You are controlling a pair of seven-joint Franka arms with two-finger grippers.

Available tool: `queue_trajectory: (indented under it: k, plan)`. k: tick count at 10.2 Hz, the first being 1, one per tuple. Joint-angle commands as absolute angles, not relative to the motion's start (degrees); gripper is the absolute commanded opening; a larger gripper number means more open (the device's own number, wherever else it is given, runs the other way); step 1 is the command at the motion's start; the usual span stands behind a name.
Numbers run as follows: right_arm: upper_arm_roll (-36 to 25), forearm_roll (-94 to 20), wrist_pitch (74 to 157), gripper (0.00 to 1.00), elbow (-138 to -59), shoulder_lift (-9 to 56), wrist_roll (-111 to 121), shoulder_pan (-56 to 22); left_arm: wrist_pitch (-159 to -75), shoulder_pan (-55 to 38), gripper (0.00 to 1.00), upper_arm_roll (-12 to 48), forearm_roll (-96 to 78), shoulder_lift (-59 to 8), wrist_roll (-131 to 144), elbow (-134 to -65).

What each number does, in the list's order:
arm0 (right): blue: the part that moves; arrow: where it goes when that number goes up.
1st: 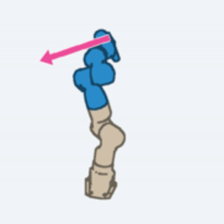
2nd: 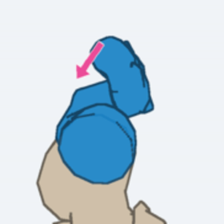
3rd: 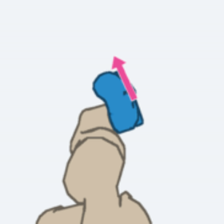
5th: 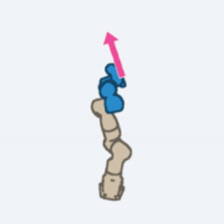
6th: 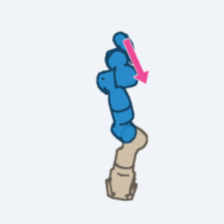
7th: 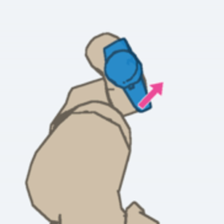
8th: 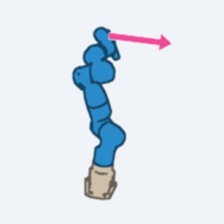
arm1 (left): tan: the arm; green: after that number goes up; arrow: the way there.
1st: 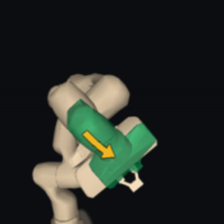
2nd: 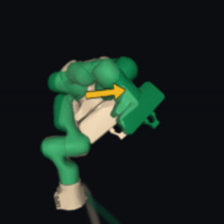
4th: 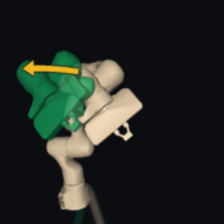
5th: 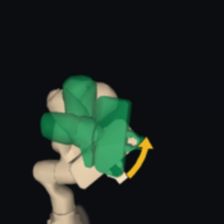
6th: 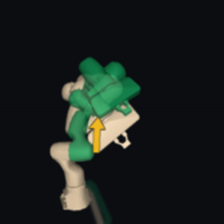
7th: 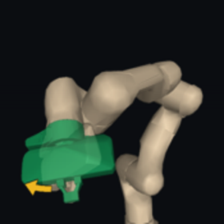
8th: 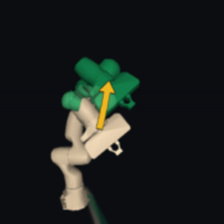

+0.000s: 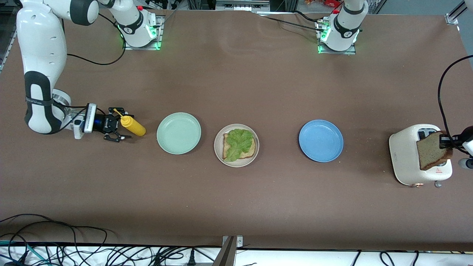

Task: Make sandwich on beige plate with both arms
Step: 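Move the right gripper to the yellow mustard bottle, then grasp the mustard with the right gripper while the left gripper lifts bread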

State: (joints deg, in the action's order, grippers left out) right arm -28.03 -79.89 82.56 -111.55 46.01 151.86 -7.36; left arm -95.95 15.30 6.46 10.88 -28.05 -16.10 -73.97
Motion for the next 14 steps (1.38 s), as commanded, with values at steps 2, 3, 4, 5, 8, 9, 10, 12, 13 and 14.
queue_trajectory:
  k: [2,3,4,5,8,9,10,12,13,14]
  plan:
    - [-26.10,-80.95,79.38,0.77,-110.74,46.14,153.54,-4.83,-94.66,15.03,0.00,7.47,11.34,-28.04,-16.61,-72.77]
    - [-26.02,-81.03,78.93,0.59,-110.39,45.79,153.46,-4.92,-94.75,15.03,0.00,7.82,11.34,-28.04,-16.52,-72.77]
    - [-26.02,-81.99,78.49,0.38,-109.87,45.62,153.46,-4.92,-94.66,14.86,0.00,7.82,11.34,-28.04,-16.52,-72.77]
    - [-26.02,-82.44,77.79,0.16,-109.78,45.79,153.02,-5.10,-94.75,14.85,0.00,7.82,11.34,-28.04,-16.52,-72.86]
    - [-26.01,-83.85,77.87,0.00,-108.11,45.53,145.68,-6.41,-94.66,14.85,0.00,9.14,11.34,-28.12,-16.52,-72.86]
    - [-26.10,-83.50,77.96,0.00,-105.84,45.53,140.94,-6.59,-94.66,14.85,0.00,9.58,10.82,-28.13,-16.52,-72.86]
    - [-26.28,-83.15,78.48,0.00,-103.82,45.53,136.89,-6.94,-94.66,14.85,0.00,9.67,8.55,-28.13,-16.26,-72.86]
    - [-27.33,-82.88,81.11,0.00,-102.92,44.13,131.77,-9.57,-94.66,14.77,0.00,9.84,7.30,-28.21,-16.17,-72.86]
    - [-28.81,-82.36,82.69,0.00,-102.83,43.60,130.10,-11.93,-94.75,14.33,0.00,9.84,6.51,-28.30,-16.26,-72.86]
    - [-31.35,-82.27,84.97,0.00,-102.92,42.38,127.99,-15.61,-94.75,13.89,0.00,9.84,6.33,-28.30,-16.17,-72.86]
